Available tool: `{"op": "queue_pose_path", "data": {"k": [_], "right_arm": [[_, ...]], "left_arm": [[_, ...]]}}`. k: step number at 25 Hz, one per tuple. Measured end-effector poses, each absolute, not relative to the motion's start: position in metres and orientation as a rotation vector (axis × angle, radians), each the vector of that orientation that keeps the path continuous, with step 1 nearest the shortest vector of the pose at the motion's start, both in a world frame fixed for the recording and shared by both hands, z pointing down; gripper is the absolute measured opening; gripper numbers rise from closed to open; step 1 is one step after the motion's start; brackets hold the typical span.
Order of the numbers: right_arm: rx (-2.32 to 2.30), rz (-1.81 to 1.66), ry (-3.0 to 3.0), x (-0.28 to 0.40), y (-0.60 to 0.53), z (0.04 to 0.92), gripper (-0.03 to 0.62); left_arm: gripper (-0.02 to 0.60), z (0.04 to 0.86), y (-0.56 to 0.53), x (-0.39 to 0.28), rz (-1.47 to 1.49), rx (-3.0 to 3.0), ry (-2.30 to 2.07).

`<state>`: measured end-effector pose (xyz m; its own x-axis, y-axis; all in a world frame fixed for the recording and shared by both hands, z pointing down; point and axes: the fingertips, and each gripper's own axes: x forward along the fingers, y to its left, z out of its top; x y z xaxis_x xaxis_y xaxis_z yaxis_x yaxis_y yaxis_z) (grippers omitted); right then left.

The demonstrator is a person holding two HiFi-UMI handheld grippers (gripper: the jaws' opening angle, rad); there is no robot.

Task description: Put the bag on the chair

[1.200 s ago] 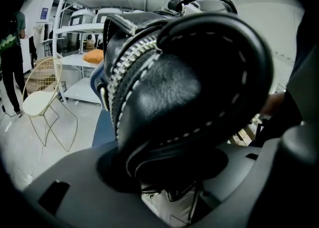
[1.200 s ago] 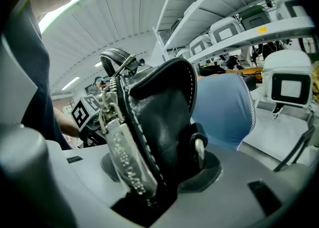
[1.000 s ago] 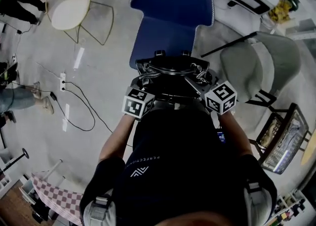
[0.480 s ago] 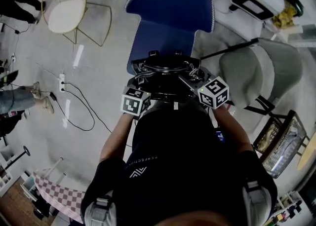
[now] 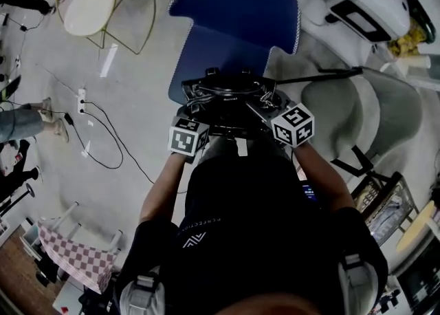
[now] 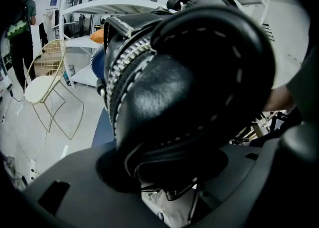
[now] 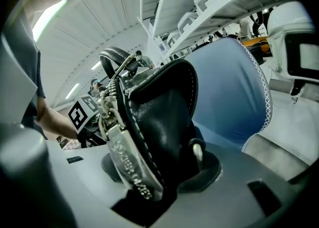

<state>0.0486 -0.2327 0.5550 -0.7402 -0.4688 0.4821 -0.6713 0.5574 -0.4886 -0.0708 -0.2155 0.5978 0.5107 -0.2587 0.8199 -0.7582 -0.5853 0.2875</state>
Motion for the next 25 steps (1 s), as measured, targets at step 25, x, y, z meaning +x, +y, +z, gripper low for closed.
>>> {"op": "queue_pose_path", "data": {"k": [25], "right_arm": [[0.851, 1.151, -2.426, 0.086, -0.284, 0.653, 0.219]], "left_arm": [[0.276, 0.679, -0.254, -0.042, 1.072, 1.946, -0.802]]}}
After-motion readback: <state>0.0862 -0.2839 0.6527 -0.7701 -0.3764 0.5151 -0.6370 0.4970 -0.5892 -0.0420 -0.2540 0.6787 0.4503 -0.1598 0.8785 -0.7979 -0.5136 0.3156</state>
